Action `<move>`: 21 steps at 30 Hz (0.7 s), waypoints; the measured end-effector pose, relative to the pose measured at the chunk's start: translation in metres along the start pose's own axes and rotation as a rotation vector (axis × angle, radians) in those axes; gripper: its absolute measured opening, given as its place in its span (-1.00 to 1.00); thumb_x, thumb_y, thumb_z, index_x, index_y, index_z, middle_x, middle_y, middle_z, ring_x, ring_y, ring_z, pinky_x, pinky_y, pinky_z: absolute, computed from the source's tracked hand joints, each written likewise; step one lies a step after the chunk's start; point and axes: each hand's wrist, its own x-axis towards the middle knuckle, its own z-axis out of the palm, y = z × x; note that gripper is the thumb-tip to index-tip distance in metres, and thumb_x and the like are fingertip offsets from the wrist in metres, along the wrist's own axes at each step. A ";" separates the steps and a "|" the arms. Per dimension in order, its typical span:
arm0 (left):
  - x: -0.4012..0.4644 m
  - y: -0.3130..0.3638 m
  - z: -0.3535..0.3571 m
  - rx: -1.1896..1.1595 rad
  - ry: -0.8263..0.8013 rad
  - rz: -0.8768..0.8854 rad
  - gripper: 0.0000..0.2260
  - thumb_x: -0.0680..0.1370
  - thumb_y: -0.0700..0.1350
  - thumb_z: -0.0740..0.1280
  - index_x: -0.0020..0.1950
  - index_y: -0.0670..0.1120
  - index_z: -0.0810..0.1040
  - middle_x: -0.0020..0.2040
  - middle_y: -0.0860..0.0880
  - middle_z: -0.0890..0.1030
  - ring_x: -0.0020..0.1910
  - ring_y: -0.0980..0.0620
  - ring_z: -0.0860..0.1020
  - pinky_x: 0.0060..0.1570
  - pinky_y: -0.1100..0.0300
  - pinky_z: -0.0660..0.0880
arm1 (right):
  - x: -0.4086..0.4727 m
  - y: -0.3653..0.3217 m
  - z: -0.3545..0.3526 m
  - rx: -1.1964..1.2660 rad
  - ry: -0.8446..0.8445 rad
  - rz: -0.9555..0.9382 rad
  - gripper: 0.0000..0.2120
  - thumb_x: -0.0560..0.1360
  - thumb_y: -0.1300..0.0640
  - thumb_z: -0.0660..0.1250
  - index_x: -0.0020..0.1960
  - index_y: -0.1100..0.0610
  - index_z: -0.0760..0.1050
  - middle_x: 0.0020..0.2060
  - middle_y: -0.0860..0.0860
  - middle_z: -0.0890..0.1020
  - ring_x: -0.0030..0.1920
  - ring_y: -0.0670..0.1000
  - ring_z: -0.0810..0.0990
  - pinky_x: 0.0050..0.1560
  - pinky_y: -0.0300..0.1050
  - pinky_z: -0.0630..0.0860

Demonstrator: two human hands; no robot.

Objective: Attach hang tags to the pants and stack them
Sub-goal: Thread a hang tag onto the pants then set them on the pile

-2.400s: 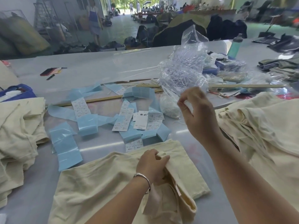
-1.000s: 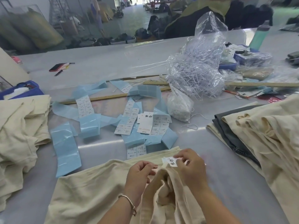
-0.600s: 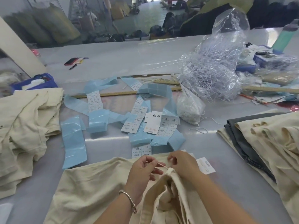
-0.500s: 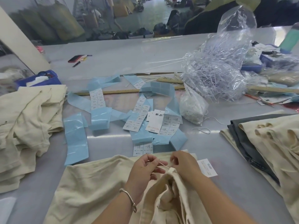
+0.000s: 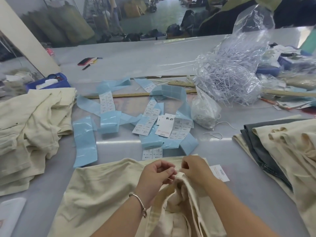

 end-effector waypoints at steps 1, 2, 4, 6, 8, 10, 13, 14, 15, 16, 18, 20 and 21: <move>-0.001 0.002 0.000 0.003 0.001 0.008 -0.92 0.52 -0.39 0.34 -0.06 -0.26 0.59 -0.28 -0.12 0.67 -0.33 0.05 0.60 -0.29 0.26 0.55 | -0.004 0.002 -0.002 0.105 0.107 -0.014 -0.83 0.43 0.15 0.41 -0.29 0.08 0.46 -0.33 -0.05 0.54 -0.24 0.02 0.50 -0.23 -0.14 0.36; -0.003 0.004 -0.001 0.011 -0.002 0.021 -0.91 0.51 -0.41 0.35 -0.05 -0.26 0.60 -0.26 -0.14 0.68 -0.31 0.03 0.62 -0.26 0.25 0.57 | -0.009 0.003 -0.004 0.195 0.239 -0.021 -0.84 0.40 0.20 0.43 -0.30 0.12 0.49 -0.39 -0.05 0.53 -0.31 0.03 0.49 -0.24 -0.11 0.37; -0.006 0.008 0.001 0.046 -0.017 0.053 -0.88 0.49 -0.42 0.37 -0.04 -0.26 0.62 -0.22 -0.18 0.69 -0.27 0.00 0.64 -0.21 0.22 0.59 | -0.023 0.004 -0.008 0.351 0.448 -0.010 -0.80 0.37 0.27 0.46 -0.34 0.15 0.47 -0.47 -0.08 0.50 -0.40 -0.02 0.44 -0.29 -0.14 0.38; -0.009 0.014 0.005 0.091 -0.039 0.091 -0.88 0.48 -0.42 0.38 -0.06 -0.25 0.63 -0.21 -0.20 0.70 -0.27 -0.02 0.65 -0.22 0.22 0.60 | -0.038 0.000 -0.008 0.568 0.529 0.016 -0.77 0.38 0.30 0.47 -0.34 0.13 0.46 -0.50 -0.06 0.51 -0.45 -0.08 0.44 -0.34 -0.23 0.41; -0.012 0.020 0.011 0.139 -0.056 0.136 -0.89 0.48 -0.42 0.39 -0.11 -0.24 0.64 -0.24 -0.19 0.69 -0.31 0.00 0.64 -0.27 0.27 0.57 | -0.050 -0.005 -0.006 0.896 0.504 0.041 -0.83 0.42 0.34 0.45 -0.25 0.17 0.49 -0.45 0.01 0.56 -0.45 -0.02 0.50 -0.36 -0.21 0.47; -0.015 0.025 0.017 0.224 -0.063 0.193 -0.87 0.47 -0.40 0.40 -0.17 -0.19 0.64 -0.30 -0.10 0.69 -0.35 0.07 0.62 -0.29 0.32 0.53 | -0.060 -0.009 -0.007 1.189 0.445 0.059 -0.91 0.46 0.37 0.40 -0.11 0.25 0.51 -0.39 0.07 0.58 -0.42 0.04 0.52 -0.35 -0.17 0.48; -0.020 0.027 0.024 0.488 -0.048 0.320 -0.83 0.47 -0.31 0.43 -0.20 -0.04 0.64 -0.33 0.06 0.65 -0.34 0.21 0.57 -0.26 0.36 0.49 | -0.071 -0.012 -0.011 1.435 0.314 0.060 -0.92 0.49 0.38 0.33 -0.05 0.27 0.49 -0.35 0.11 0.58 -0.37 0.04 0.52 -0.33 -0.20 0.47; -0.022 0.027 0.025 0.553 -0.041 0.358 -0.84 0.47 -0.29 0.43 -0.19 -0.02 0.64 -0.33 0.08 0.64 -0.34 0.25 0.55 -0.26 0.39 0.47 | -0.074 -0.013 -0.013 1.473 0.280 0.048 -0.92 0.49 0.39 0.31 -0.05 0.27 0.49 -0.35 0.12 0.58 -0.36 0.04 0.52 -0.32 -0.21 0.48; -0.023 0.028 0.026 0.595 -0.037 0.391 -0.86 0.47 -0.27 0.43 -0.18 -0.03 0.64 -0.32 0.09 0.63 -0.33 0.26 0.54 -0.26 0.41 0.45 | -0.077 -0.014 -0.015 1.481 0.265 0.030 -0.92 0.48 0.40 0.30 -0.06 0.28 0.49 -0.35 0.13 0.58 -0.35 0.04 0.52 -0.30 -0.21 0.49; -0.024 0.028 0.027 0.625 -0.032 0.420 -0.88 0.48 -0.26 0.43 -0.16 -0.04 0.64 -0.31 0.10 0.63 -0.31 0.26 0.54 -0.26 0.44 0.43 | -0.078 -0.014 -0.017 1.465 0.262 0.011 -0.92 0.48 0.42 0.29 -0.05 0.30 0.49 -0.34 0.14 0.58 -0.34 0.05 0.52 -0.28 -0.21 0.50; -0.026 0.030 0.027 0.652 -0.021 0.461 -0.88 0.48 -0.25 0.43 -0.17 -0.02 0.62 -0.31 0.12 0.62 -0.29 0.27 0.55 -0.27 0.46 0.41 | -0.081 -0.017 -0.019 1.410 0.258 -0.032 -0.92 0.49 0.44 0.29 -0.04 0.34 0.49 -0.32 0.15 0.58 -0.32 0.05 0.52 -0.24 -0.19 0.51; -0.029 0.031 0.027 0.642 -0.015 0.465 -0.82 0.47 -0.25 0.43 -0.20 0.03 0.60 -0.36 0.17 0.60 -0.31 0.27 0.56 -0.29 0.45 0.43 | -0.083 -0.021 -0.020 1.379 0.235 -0.077 -0.92 0.49 0.43 0.30 -0.03 0.35 0.50 -0.29 0.15 0.59 -0.29 0.05 0.54 -0.21 -0.18 0.53; -0.030 0.032 0.026 0.636 -0.015 0.456 -0.80 0.47 -0.26 0.42 -0.21 0.05 0.59 -0.38 0.20 0.60 -0.33 0.26 0.56 -0.30 0.40 0.47 | -0.083 -0.024 -0.021 1.376 0.225 -0.096 -0.92 0.48 0.43 0.30 -0.03 0.35 0.50 -0.28 0.15 0.60 -0.28 0.04 0.55 -0.20 -0.18 0.53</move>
